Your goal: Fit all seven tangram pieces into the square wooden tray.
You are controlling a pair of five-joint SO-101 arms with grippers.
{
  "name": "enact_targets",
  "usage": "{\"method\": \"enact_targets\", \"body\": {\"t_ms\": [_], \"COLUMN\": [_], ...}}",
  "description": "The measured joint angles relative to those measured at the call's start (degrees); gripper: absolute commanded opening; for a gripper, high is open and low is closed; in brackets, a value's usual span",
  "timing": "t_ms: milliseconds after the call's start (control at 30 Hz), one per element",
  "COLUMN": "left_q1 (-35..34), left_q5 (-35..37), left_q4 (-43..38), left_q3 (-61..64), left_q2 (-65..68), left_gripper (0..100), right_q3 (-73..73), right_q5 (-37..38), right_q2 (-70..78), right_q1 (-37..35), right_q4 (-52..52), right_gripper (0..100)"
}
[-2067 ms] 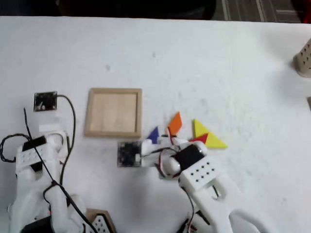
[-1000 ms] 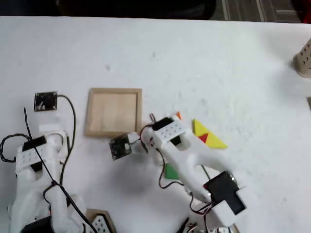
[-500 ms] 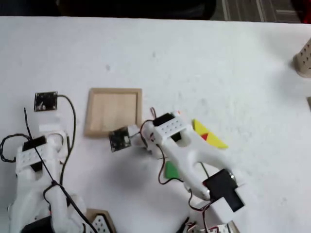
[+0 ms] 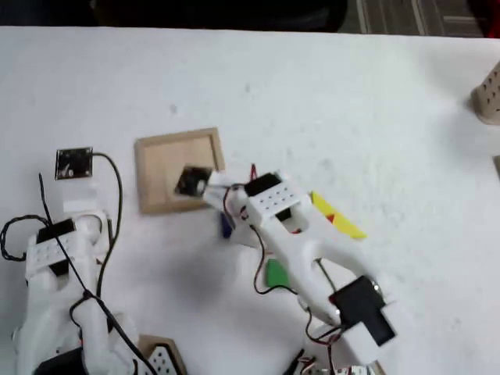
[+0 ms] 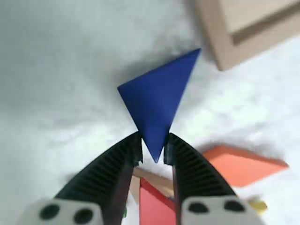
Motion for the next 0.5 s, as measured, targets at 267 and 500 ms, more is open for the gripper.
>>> {"method": "enact_targets", "body": {"t_ms": [267,500], "left_q1": [0.0,0.0], "left_q5": [0.0,0.0], "left_q4": [0.0,0.0], "left_q3": [0.0,0.0], "left_q2": [0.0,0.0], "left_gripper": [2,2], "right_q3": [-5.6,-5.6], "right_q5": [-5.6,-5.8], "right_q2": [-0.8,2.5], "right_q1": [0.0,0.1], "right_q4": [6.9,6.9], "right_gripper": [7.1,21.9]}}
